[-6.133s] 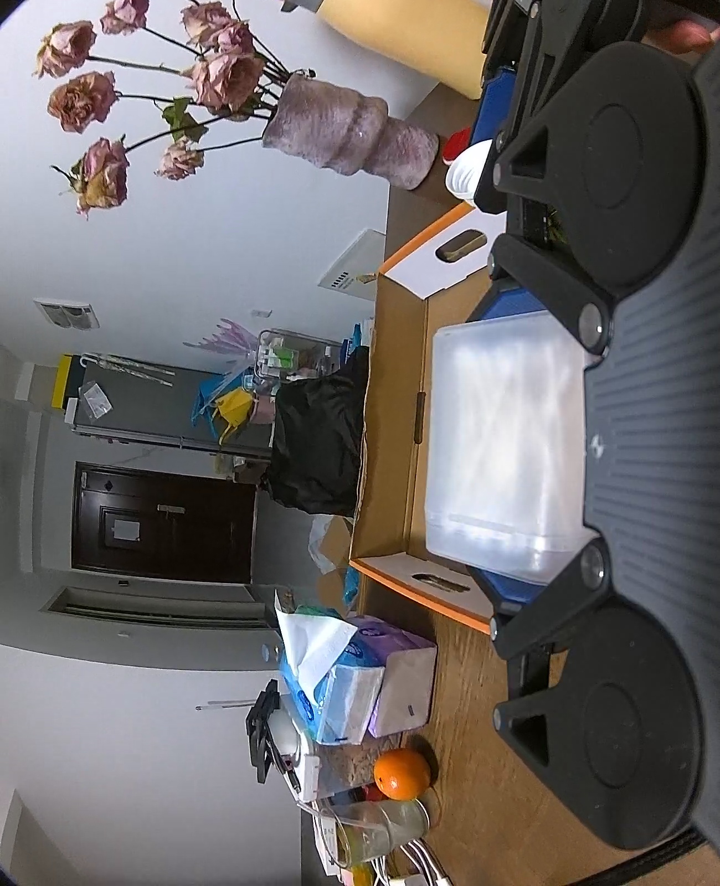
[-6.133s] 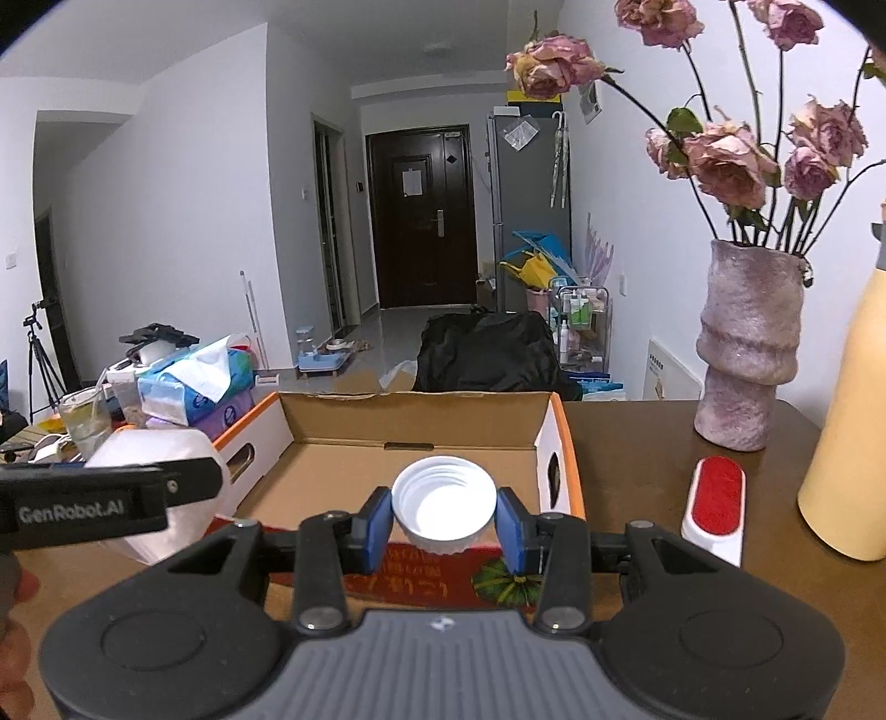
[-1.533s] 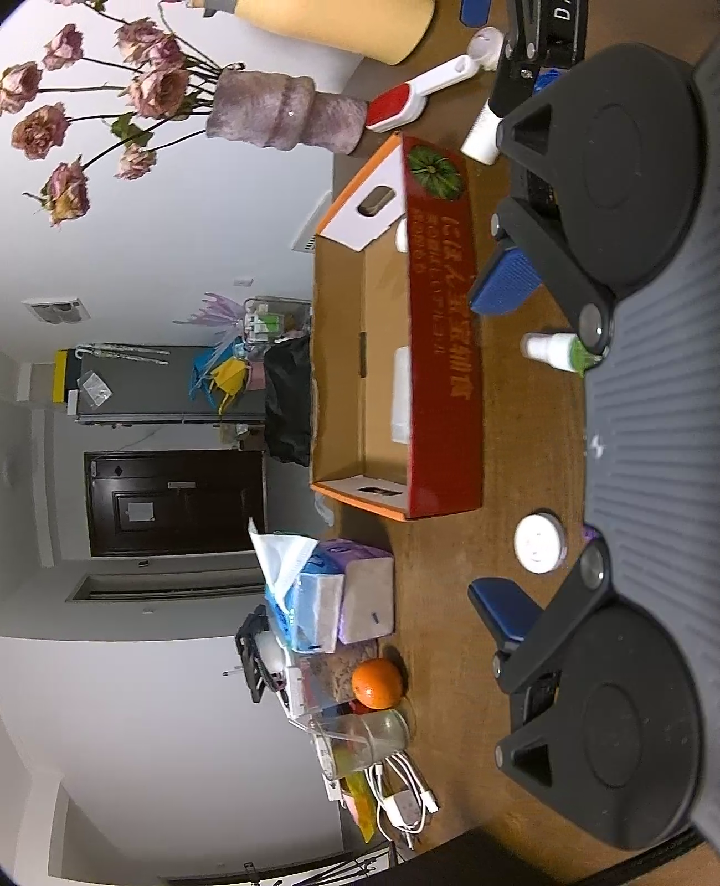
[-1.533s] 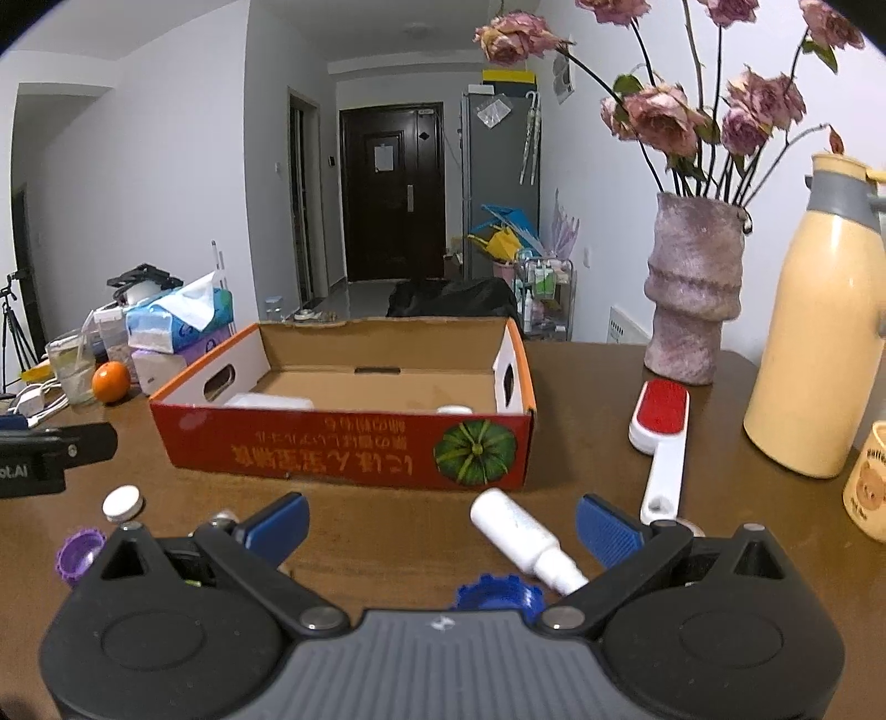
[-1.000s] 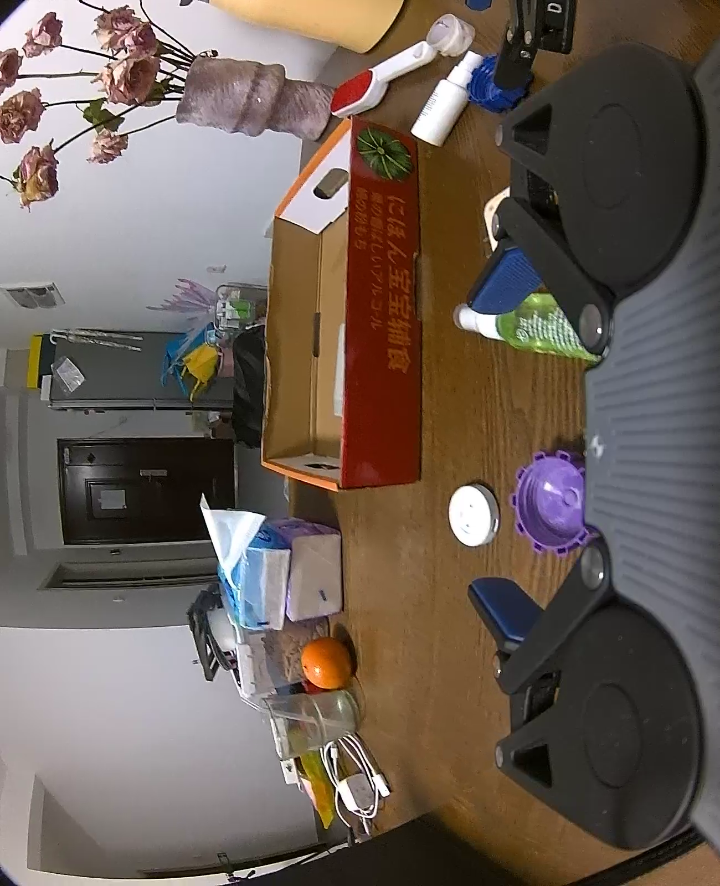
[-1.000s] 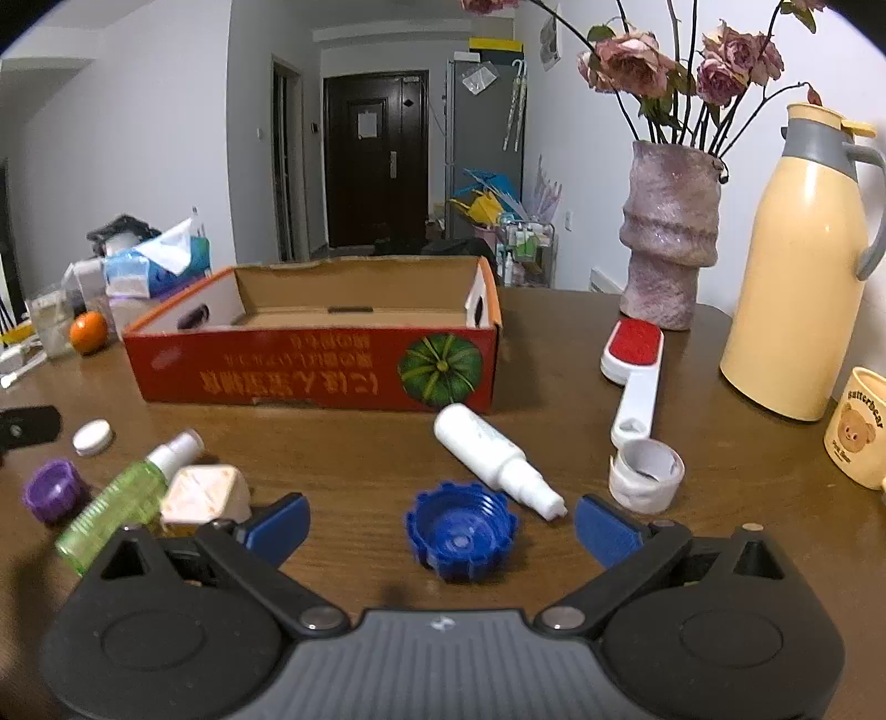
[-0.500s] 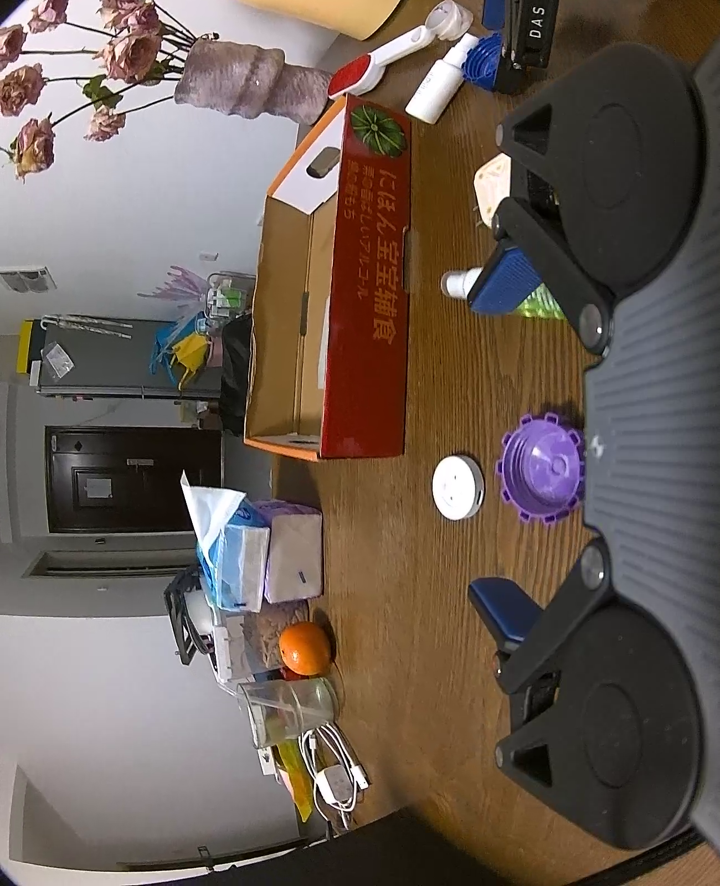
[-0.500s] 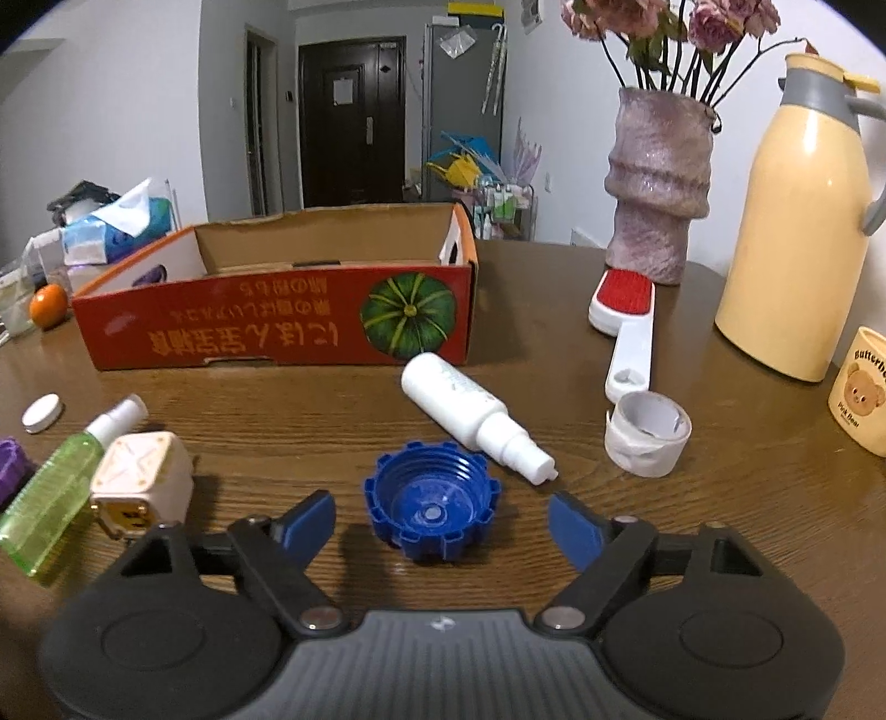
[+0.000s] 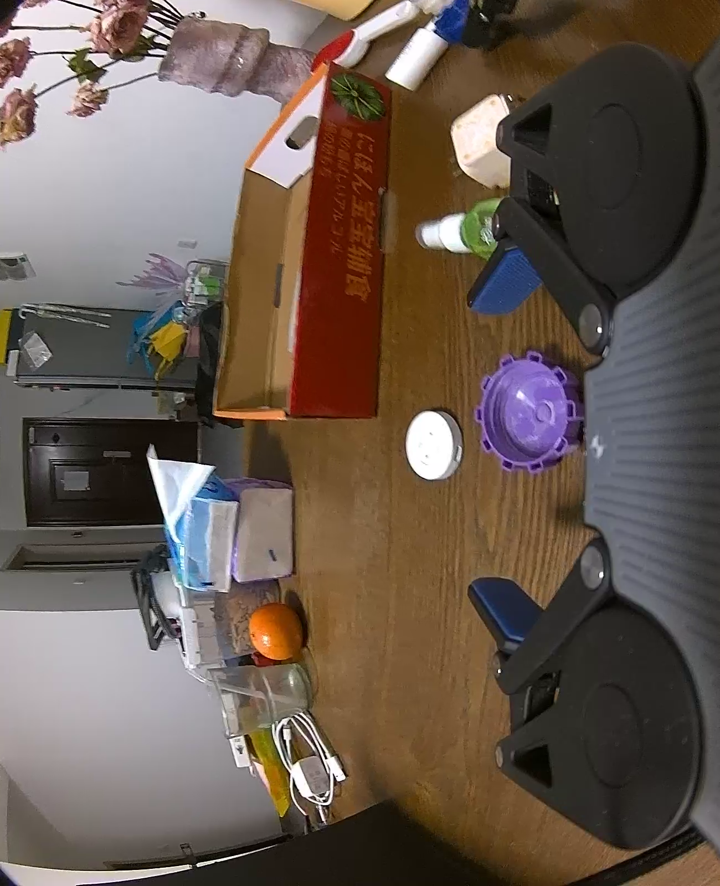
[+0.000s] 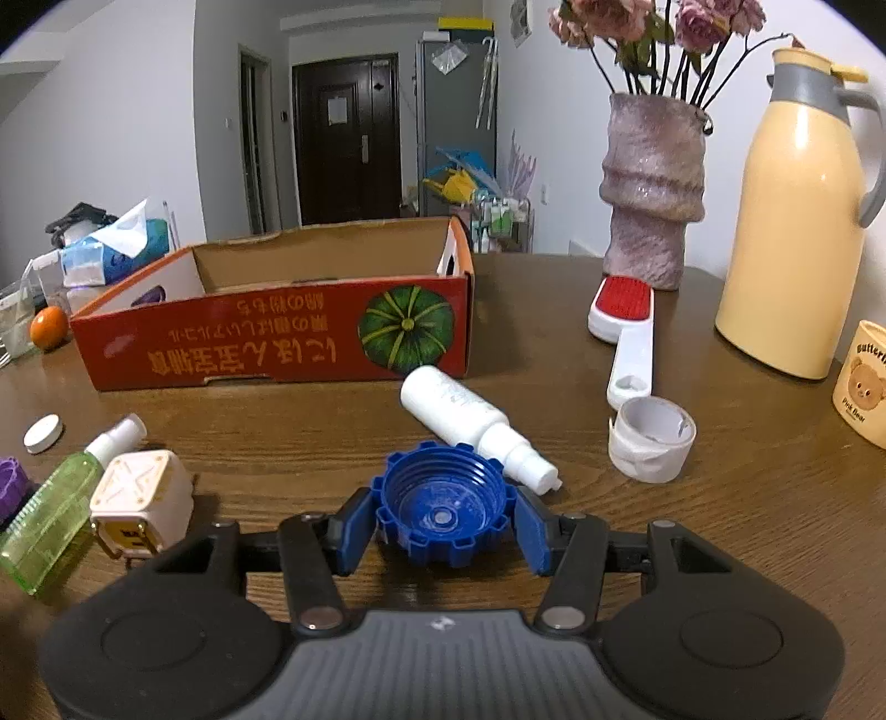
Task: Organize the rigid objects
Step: 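Grasp the blue bottle cap with the right tool while the left tool grasps the purple cap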
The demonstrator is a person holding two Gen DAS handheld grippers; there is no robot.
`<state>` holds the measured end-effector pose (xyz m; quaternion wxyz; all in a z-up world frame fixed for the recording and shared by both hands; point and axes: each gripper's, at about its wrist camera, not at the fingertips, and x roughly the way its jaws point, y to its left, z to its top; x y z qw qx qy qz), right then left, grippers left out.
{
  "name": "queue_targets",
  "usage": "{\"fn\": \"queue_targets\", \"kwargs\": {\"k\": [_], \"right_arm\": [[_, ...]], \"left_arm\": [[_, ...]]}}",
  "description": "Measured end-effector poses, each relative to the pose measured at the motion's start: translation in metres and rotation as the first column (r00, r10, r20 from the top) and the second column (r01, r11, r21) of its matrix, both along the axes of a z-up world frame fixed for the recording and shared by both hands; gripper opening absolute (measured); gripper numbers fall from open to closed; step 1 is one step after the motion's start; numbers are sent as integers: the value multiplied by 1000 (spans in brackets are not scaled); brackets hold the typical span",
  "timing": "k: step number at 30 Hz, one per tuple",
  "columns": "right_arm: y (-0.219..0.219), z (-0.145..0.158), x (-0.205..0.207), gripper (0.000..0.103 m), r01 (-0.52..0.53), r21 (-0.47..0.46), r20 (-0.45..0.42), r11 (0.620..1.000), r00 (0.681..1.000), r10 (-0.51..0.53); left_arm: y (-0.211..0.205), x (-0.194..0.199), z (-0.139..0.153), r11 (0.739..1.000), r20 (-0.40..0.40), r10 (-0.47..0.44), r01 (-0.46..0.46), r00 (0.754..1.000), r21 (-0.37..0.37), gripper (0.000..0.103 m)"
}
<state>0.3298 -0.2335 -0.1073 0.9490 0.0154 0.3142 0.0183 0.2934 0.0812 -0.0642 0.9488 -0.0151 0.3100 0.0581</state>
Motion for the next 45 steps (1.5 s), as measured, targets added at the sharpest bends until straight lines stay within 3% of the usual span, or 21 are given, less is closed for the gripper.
{"fn": "queue_targets", "kwargs": {"k": [14, 18, 23, 27, 45], "right_arm": [[1, 3, -3, 53, -3, 2, 30, 1000, 1000, 3], [1, 4, -4, 53, -5, 2, 36, 1000, 999, 5], [2, 5, -6, 53, -6, -1, 43, 1000, 999, 6], [2, 4, -6, 53, -5, -1, 45, 1000, 999, 5], [3, 9, -14, 53, -10, 11, 81, 1000, 997, 9]], "left_arm": [[-2, 14, -22, 1000, -76, 7, -5, 997, 18, 102], [-5, 15, -24, 1000, -81, -3, 5, 997, 29, 96], [-6, 17, -27, 1000, -91, -20, 21, 996, 17, 76], [-7, 19, -28, 998, -101, -55, 55, 993, -3, 54], [-19, 3, -15, 995, -20, -95, 95, 995, 34, 54]]}}
